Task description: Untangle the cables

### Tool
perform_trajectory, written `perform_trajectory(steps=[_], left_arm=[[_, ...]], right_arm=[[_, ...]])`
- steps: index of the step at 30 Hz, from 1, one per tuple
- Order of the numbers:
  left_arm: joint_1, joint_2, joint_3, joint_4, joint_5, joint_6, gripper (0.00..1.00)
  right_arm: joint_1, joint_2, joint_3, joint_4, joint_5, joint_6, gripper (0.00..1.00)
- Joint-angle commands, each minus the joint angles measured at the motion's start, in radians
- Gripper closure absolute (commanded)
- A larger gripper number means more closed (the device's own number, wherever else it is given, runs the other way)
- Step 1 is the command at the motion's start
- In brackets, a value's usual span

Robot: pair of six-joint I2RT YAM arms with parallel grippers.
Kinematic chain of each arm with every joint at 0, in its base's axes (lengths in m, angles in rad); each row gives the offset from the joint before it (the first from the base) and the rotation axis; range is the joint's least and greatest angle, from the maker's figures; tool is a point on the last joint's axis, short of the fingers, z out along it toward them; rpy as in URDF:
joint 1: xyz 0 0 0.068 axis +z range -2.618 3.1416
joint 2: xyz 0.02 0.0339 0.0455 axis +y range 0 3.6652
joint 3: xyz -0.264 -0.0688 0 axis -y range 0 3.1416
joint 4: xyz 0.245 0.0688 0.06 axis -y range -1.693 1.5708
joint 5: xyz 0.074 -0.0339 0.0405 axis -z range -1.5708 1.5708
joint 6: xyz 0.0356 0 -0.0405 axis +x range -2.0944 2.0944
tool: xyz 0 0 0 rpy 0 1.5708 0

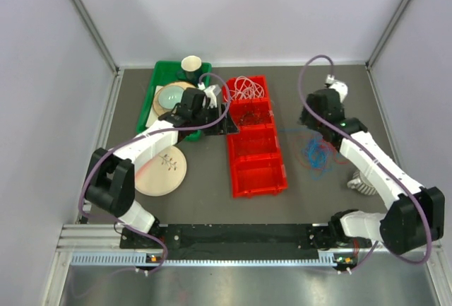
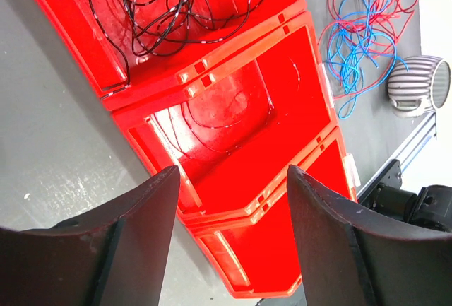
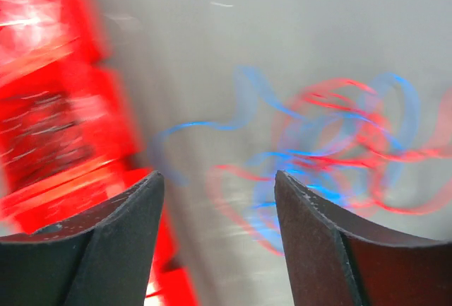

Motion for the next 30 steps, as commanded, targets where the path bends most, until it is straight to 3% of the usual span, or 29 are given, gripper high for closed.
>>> perform_trajectory(steps=[1,6,21,22,23,25,26,30], left_arm=[[-0.003,-0.051,0.019,0.027,-0.004,0.007,0.33],[-0.003,-0.047,0.011,0.038,0.012,0.0,0.33],[-0.003,-0.039,-0.001,0.053,0.039,-0.014,0.33],[-0.004,-0.041,-0.003,0.053,0.037,-0.014,0.33],[-0.004,-0.041,-0.003,0.053,0.037,-0.016,0.33],[-0.004,-0.051,-0.006,0.052,0.034,-0.016,0.33],[-0.004,-0.054,-0.007,0.05,0.031,-0.014,0.34],[-0.004,-0.064,-0.006,0.036,0.013,0.0,0.33]], right_arm=[[-0.132,-0.003,-0.091,-0.003,-0.074,0.028,0.37],[-0.243,0.02,-0.14,0.024,-0.05,0.045,0.41],[-0.275,0.193,-0.124,0.071,0.032,-0.018,0.48],[-0.278,0.204,-0.12,0.077,0.03,-0.015,0.53],[-0.277,0.223,-0.117,0.078,0.027,-0.01,0.7],[-0.277,0.22,-0.114,0.077,0.019,0.001,0.94],[-0.277,0.203,-0.117,0.077,0.013,0.013,1.0],[-0.277,-0.017,-0.115,0.071,0.002,0.018,1.0]])
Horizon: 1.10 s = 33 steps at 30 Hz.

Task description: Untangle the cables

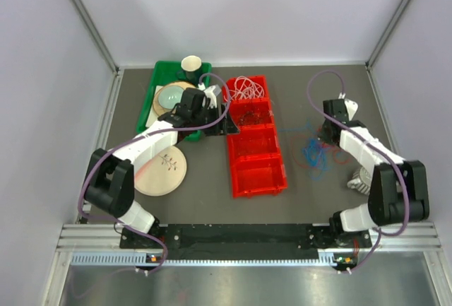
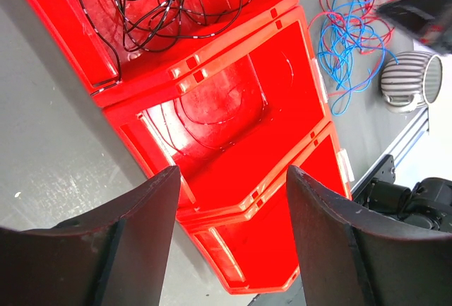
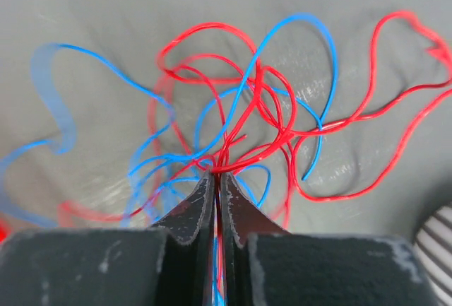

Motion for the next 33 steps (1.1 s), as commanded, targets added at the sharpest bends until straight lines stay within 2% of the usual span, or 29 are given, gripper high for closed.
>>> perform_trajectory(steps=[1,3,10,14,24,33], left_arm=[[-0.004,-0.053,0.0,0.033,-0.006,0.01,0.33],[-0.003,-0.046,0.009,0.032,-0.007,0.013,0.33],[-0.004,-0.023,0.026,0.048,0.005,0.0,0.33],[-0.003,-0.018,0.029,0.052,0.006,-0.001,0.33],[-0.003,-0.007,0.037,0.064,0.042,-0.009,0.33],[-0.064,-0.021,0.061,0.134,0.086,0.025,0.3]], right_arm=[[-0.008,-0.25,0.064,0.022,-0.006,0.008,1.0],[-0.009,-0.354,0.11,-0.004,-0.043,-0.002,1.0],[0.003,-0.522,0.418,-0.088,-0.128,-0.048,1.0],[0.005,-0.574,0.466,-0.09,-0.157,-0.054,1.0],[0.003,-0.51,0.339,-0.09,-0.131,-0.038,1.0],[0.006,-0.531,0.585,-0.088,-0.293,0.018,1.0]])
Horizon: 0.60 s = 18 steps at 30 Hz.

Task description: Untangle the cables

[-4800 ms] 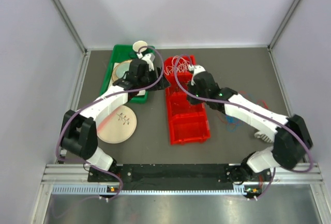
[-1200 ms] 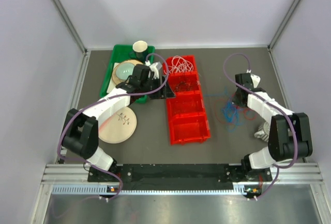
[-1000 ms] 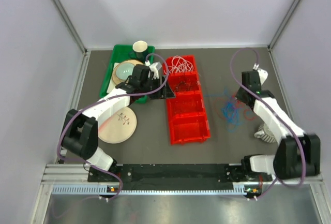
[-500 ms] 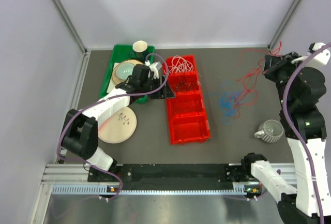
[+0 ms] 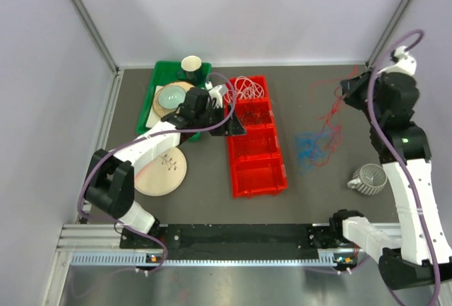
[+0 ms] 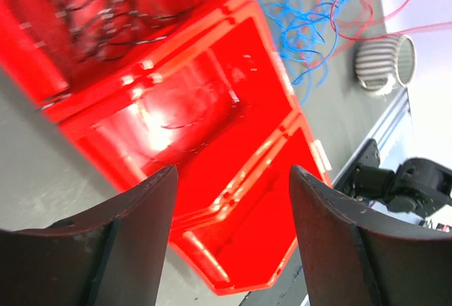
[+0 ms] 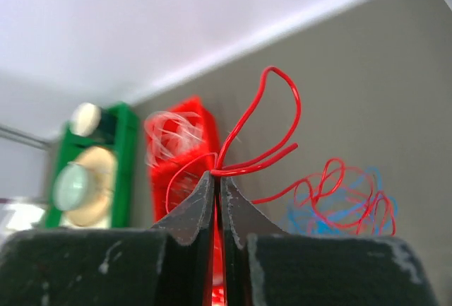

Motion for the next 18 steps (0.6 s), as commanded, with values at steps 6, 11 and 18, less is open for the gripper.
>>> perform_trajectory(steps=[6,11,18], left_arm=[[-0.161,0.004,0.089,0.298,0.039,0.037,0.28],[-0.229,0.082,0.199,0.409,0.036,0.032,0.25],[-0.301,0.2,0.302,0.562,0.042,-0.025,0.16]], right_arm=[[0.004,-0.075,0.138,0.073,-0.079,0.026,1.0],[0.005,-0.054,0.038,0.075,-0.121,0.062,1.0],[0.005,-0.052,0.027,0.081,-0.148,0.068,1.0]])
